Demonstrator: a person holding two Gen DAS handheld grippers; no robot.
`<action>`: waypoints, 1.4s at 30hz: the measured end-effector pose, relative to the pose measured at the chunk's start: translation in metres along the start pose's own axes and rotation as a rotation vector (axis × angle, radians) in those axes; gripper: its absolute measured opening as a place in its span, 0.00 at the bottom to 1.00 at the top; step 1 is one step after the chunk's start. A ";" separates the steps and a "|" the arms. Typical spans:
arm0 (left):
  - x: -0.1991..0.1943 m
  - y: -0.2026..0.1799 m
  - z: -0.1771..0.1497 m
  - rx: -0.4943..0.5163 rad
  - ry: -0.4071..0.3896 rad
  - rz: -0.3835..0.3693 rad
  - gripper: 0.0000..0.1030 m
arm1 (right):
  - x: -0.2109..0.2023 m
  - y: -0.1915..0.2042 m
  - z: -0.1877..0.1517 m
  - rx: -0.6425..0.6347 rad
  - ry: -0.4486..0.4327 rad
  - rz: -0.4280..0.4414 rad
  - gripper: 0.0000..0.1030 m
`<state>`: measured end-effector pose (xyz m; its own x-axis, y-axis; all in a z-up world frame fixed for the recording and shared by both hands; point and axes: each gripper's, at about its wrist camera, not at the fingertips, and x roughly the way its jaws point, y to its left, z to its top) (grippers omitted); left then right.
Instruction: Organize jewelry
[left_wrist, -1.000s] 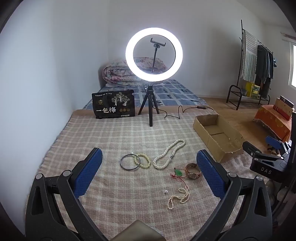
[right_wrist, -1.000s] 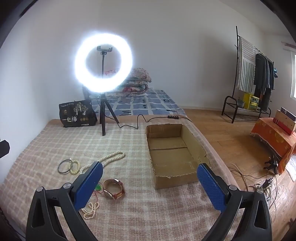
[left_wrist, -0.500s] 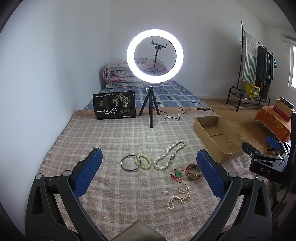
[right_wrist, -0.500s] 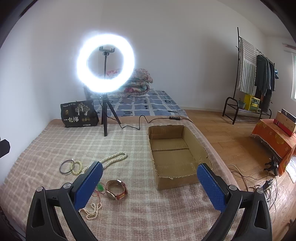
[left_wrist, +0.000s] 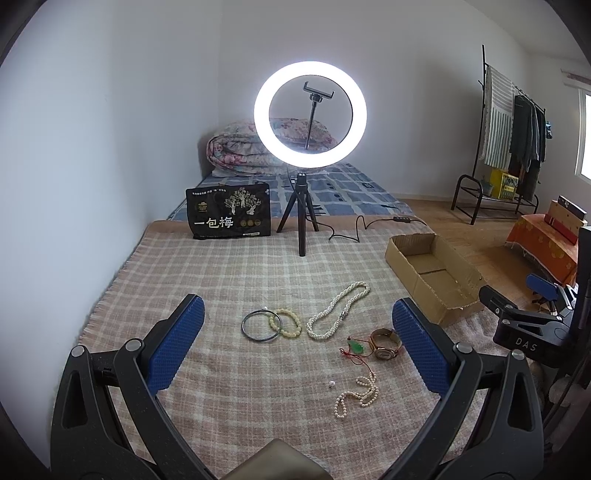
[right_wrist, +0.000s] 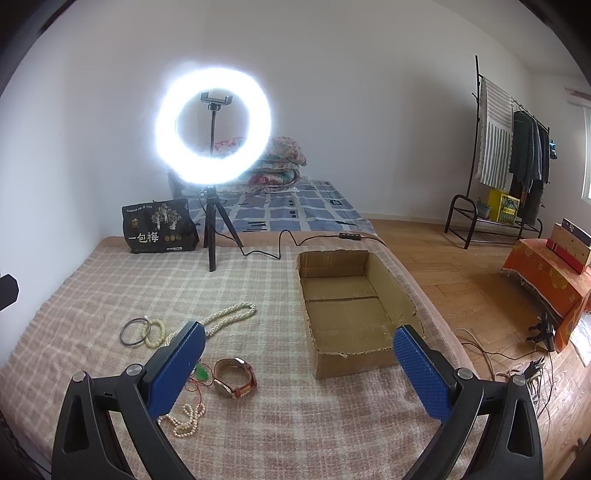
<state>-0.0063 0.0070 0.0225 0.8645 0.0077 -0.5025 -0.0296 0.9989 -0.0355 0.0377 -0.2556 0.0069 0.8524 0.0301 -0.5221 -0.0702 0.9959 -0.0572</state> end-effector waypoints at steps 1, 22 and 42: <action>0.000 0.000 0.000 0.000 0.000 -0.001 1.00 | 0.000 0.000 0.000 -0.001 0.000 0.001 1.00; -0.001 0.000 -0.001 -0.003 -0.004 -0.001 1.00 | 0.002 0.007 0.001 -0.011 0.004 0.006 1.00; -0.001 0.001 -0.003 -0.006 -0.006 -0.003 1.00 | 0.002 0.011 -0.001 -0.021 0.009 0.011 1.00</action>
<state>-0.0084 0.0079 0.0207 0.8677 0.0051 -0.4971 -0.0299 0.9987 -0.0420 0.0380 -0.2450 0.0044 0.8470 0.0399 -0.5301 -0.0901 0.9935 -0.0692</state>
